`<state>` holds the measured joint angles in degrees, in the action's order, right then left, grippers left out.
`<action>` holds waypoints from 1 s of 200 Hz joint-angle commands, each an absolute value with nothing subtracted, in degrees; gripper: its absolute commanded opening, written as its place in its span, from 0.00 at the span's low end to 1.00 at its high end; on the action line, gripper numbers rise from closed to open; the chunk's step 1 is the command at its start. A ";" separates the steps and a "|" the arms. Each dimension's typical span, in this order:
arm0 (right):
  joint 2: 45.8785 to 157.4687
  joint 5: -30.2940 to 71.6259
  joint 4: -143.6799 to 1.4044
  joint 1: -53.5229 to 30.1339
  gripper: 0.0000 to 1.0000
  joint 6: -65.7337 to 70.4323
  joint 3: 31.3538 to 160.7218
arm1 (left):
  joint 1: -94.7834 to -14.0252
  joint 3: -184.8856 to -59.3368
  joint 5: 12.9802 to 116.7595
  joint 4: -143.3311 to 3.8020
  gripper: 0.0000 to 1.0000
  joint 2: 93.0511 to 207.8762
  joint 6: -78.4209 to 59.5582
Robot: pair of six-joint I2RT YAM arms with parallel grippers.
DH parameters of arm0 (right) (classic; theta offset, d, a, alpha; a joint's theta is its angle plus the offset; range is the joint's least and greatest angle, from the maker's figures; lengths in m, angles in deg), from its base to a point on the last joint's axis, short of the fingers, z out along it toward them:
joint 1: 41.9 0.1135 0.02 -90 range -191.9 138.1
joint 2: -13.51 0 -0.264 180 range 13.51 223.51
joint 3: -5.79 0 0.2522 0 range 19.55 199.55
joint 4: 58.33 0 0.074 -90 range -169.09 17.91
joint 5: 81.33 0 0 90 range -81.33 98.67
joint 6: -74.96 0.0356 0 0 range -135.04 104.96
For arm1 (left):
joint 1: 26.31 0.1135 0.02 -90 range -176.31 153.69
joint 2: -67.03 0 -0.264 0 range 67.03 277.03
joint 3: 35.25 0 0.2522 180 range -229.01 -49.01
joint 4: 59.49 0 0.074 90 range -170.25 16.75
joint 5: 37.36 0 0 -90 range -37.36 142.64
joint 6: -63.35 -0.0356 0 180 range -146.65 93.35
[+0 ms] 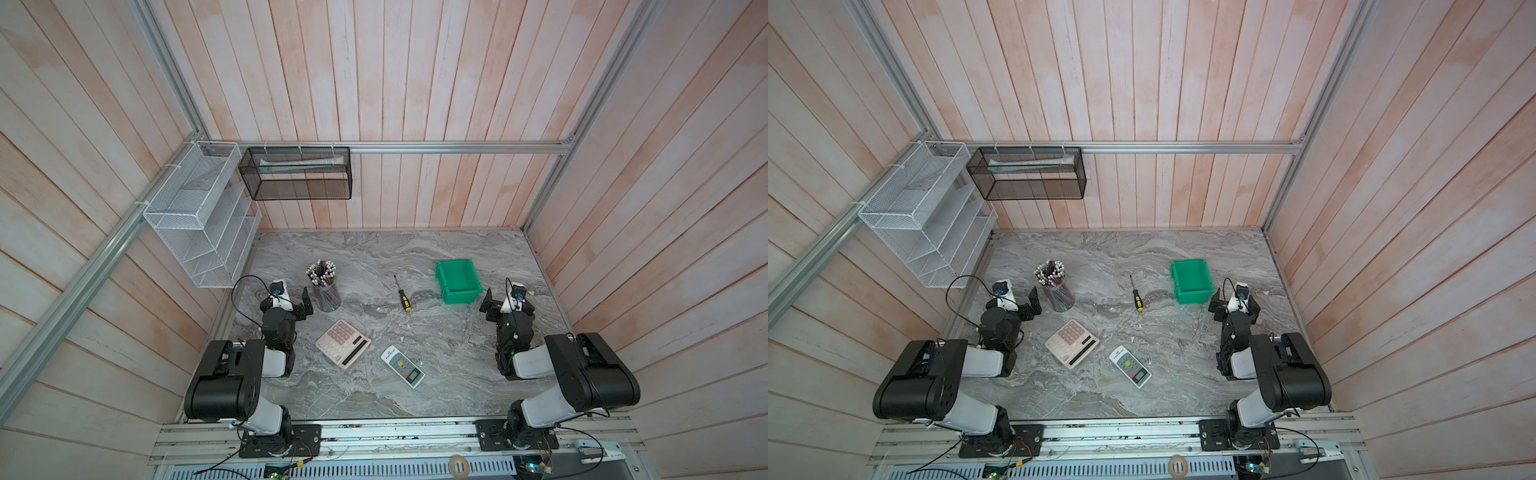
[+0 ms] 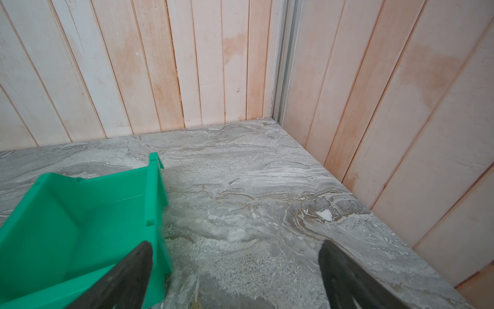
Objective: Put the screwdriver in the bin
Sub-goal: Pick up the screwdriver from the center of the table.
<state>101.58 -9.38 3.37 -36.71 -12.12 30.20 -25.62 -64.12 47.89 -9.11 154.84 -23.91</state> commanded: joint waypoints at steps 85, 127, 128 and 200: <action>102.03 -11.01 5.73 -36.83 0.98 -13.09 30.88 | -25.37 -59.75 43.47 -5.15 1.00 148.08 -22.56; 92.91 -21.65 -5.28 -33.83 0.98 -12.13 32.87 | -26.83 -61.96 31.46 -40.10 1.00 121.25 -8.27; 92.31 -22.12 -5.51 -33.79 0.98 -12.02 32.81 | -26.83 -62.08 31.37 -40.90 1.00 120.69 -7.83; 78.69 -13.19 -51.59 -34.19 0.98 3.99 52.29 | -35.87 -72.12 39.13 -62.34 1.00 101.64 -2.40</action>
<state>78.96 -22.25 -32.17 -34.48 -0.95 45.81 -31.87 -67.92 35.25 -54.57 102.61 -5.72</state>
